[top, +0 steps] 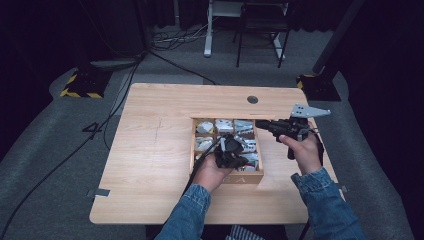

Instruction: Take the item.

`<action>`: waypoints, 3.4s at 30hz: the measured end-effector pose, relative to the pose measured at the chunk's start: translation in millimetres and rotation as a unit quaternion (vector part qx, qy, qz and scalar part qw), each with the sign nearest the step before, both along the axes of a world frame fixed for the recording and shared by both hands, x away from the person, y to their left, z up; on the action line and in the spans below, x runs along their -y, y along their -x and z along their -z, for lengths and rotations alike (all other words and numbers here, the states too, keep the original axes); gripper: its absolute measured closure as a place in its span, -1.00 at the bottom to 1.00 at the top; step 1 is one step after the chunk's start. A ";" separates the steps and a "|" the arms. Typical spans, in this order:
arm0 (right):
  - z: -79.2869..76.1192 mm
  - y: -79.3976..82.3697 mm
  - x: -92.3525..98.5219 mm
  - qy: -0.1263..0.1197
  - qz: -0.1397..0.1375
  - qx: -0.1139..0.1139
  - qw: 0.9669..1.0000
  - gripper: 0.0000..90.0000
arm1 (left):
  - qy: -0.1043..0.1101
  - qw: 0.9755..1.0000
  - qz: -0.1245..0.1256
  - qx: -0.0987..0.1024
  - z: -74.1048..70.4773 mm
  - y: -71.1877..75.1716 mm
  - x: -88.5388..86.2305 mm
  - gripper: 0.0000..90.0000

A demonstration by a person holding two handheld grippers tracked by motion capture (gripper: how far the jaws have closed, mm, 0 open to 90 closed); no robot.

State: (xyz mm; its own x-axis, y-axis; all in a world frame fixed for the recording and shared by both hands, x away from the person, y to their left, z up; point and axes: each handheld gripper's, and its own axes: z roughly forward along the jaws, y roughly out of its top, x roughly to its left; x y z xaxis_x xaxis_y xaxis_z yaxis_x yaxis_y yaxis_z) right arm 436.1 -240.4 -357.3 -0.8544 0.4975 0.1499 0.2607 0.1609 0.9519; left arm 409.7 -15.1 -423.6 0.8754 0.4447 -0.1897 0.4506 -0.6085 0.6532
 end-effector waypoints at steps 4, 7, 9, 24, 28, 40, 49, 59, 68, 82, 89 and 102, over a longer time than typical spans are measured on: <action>0.0 0.0 0.2 0.001 0.000 0.000 1.000 1.00 | 0.026 0.999 -0.005 0.018 -9.2 2.0 -7.8 1.00; 0.2 0.0 0.6 0.001 0.000 0.000 1.000 1.00 | 0.038 0.999 -0.003 0.032 -14.7 5.3 -10.2 1.00; 0.0 0.0 1.0 0.001 0.002 0.000 1.000 1.00 | 0.050 0.998 -0.003 0.042 -19.3 8.0 -14.2 1.00; -0.2 0.1 0.9 0.002 0.002 0.000 1.000 1.00 | 0.136 0.988 -0.006 0.075 -43.8 22.0 -40.0 1.00; -0.1 0.1 0.9 0.001 0.002 0.000 1.000 1.00 | 0.144 0.986 -0.006 0.078 -46.4 23.9 -42.5 1.00; -0.1 0.2 0.9 0.001 0.002 0.000 1.000 1.00 | 0.160 0.982 -0.022 0.095 -53.1 33.6 -59.2 1.00; 0.3 1.1 0.8 0.003 0.003 0.000 1.000 1.00 | 0.173 0.979 -0.047 0.099 -59.9 47.0 -94.5 1.00; 0.4 2.5 0.3 0.006 0.006 -0.001 1.000 1.00 | 0.183 0.970 -0.093 0.126 -59.7 72.5 -140.7 1.00; 1.3 5.5 -0.1 0.013 0.008 -0.003 1.000 1.00 | 0.183 0.967 -0.107 0.139 -58.9 90.3 -165.5 1.00; 2.9 11.5 1.3 0.021 0.008 -0.006 1.000 1.00 | 0.169 0.965 -0.152 0.133 -51.5 104.2 -202.1 1.00; 2.6 12.0 4.5 0.020 0.007 -0.005 1.000 1.00 | 0.157 0.960 -0.187 0.136 -47.0 105.9 -217.4 1.00; 3.8 13.8 5.6 0.023 0.009 -0.007 1.000 1.00 | 0.133 0.946 -0.275 0.109 -24.9 99.8 -259.5 1.00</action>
State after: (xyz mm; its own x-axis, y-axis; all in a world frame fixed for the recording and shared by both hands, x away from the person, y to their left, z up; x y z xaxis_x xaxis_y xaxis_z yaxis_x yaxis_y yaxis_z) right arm 422.2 -246.0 -361.2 -0.8437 0.5189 0.1376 0.2764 0.2002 0.9400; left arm 309.9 244.4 -398.7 0.5562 0.8066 -0.2001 0.4878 -0.1219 0.8644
